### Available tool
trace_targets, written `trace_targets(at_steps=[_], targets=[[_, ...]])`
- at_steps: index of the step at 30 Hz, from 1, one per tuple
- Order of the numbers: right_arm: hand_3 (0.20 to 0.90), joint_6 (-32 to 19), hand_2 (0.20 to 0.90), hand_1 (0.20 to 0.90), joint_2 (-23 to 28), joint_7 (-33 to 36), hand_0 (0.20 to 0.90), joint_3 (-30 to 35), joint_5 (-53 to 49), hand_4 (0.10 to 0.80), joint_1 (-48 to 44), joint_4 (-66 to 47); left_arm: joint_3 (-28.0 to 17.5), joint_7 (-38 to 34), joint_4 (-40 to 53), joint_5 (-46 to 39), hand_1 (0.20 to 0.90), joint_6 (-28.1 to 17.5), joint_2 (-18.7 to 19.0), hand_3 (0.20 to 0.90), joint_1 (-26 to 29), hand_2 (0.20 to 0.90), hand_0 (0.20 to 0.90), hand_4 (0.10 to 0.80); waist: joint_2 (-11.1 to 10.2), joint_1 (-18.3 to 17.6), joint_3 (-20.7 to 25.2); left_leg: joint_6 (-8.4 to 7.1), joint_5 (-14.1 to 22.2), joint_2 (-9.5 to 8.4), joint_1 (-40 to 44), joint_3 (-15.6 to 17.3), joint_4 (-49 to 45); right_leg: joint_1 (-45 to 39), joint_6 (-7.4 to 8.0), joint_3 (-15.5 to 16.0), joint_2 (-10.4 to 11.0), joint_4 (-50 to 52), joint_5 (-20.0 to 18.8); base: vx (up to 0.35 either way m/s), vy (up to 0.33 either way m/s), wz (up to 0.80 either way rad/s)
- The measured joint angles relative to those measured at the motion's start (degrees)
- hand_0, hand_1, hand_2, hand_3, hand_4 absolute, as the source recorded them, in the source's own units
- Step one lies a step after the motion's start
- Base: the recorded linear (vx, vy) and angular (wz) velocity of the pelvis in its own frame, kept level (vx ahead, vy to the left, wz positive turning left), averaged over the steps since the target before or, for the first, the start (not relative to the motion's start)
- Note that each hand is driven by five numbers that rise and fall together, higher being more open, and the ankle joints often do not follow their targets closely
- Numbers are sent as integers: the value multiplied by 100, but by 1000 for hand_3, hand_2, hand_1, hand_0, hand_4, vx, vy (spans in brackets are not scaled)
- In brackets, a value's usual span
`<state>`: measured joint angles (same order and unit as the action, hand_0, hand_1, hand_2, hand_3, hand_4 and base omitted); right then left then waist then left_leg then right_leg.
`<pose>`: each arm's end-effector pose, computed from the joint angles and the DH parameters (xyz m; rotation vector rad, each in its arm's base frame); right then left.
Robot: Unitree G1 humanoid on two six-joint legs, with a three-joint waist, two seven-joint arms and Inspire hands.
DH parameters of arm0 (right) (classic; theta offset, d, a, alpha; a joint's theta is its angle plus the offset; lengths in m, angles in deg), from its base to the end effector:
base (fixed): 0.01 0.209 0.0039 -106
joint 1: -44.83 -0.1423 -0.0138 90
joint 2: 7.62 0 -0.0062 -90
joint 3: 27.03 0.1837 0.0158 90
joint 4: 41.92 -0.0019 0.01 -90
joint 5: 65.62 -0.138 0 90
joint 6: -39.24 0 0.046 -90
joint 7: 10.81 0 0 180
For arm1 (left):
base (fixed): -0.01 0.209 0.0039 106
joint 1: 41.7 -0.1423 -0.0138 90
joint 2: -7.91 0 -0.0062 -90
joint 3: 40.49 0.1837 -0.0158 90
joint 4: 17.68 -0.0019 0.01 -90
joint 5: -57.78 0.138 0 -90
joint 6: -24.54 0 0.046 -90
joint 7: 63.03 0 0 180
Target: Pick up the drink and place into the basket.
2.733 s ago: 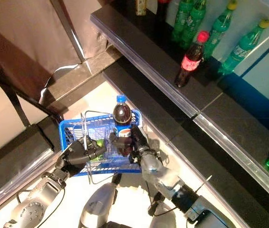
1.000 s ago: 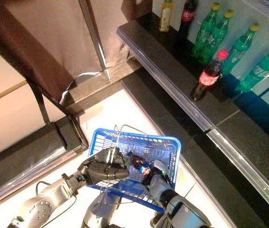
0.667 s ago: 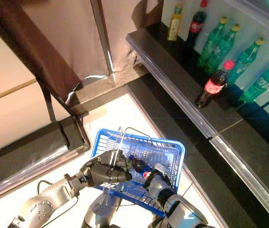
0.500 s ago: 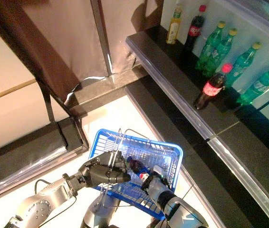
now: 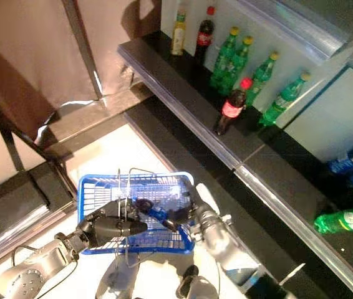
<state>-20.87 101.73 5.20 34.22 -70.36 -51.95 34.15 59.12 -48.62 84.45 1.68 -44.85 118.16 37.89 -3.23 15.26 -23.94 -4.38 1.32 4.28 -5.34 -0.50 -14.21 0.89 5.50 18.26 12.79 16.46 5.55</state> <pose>0.1992 -0.1625 0.0639 -0.6562 0.2366 0.1493 0.1602 0.2158 0.0495 -0.4089 0.4470 -0.4996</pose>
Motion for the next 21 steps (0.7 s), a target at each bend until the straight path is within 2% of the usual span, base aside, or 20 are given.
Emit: trace_targets(at_steps=[4, 7, 12, 15, 21], targets=[[900, -4, 900, 900, 485, -149, 900, 495, -222, 800, 124, -369, -257, -28, -40, -57, 300, -164, 38, 200, -317, 300, 300, 100, -2, -95, -1, 7, 17, 34, 42, 19, 3, -132, -2, -7, -76, -241, -119, 53, 38, -4], [900, -140, 900, 900, 637, -281, 900, 784, -394, 800, 358, -729, -418, -136, -61, -277, 300, -271, 33, 200, -536, 300, 300, 100, 1, -125, -2, 26, 40, 39, 114, 105, 22, -183, 12, -61, -75, -291, -139, 33, 42, -11], [900, -789, 900, 900, 980, -530, 900, 1171, -1068, 800, 918, -1428, -516, -374, -91, -517, 300, -488, -2, 200, -792, 300, 300, 100, 10, -234, -8, 61, 112, 39, 275, 256, 26, -364, 82, -149, -79, -465, -214, 27, 40, -9], [900, -1240, 900, 900, 1010, -724, 900, 1394, -1514, 800, 1058, -1494, -586, -418, -93, -517, 300, -543, -6, 200, -929, 300, 300, 100, 3, -299, -3, 78, 125, 42, 349, 391, 57, -384, 85, -224, -61, -482, -220, 22, 54, -11], [900, -1552, 900, 900, 967, -959, 900, 1486, -1910, 800, 1279, -1462, -567, -796, -359, -488, 300, -834, -199, 200, -1026, 300, 300, 100, -15, -481, 10, 88, 127, 46, 534, 528, 177, -483, 132, -340, -68, -608, -296, -8, 22, -10]])
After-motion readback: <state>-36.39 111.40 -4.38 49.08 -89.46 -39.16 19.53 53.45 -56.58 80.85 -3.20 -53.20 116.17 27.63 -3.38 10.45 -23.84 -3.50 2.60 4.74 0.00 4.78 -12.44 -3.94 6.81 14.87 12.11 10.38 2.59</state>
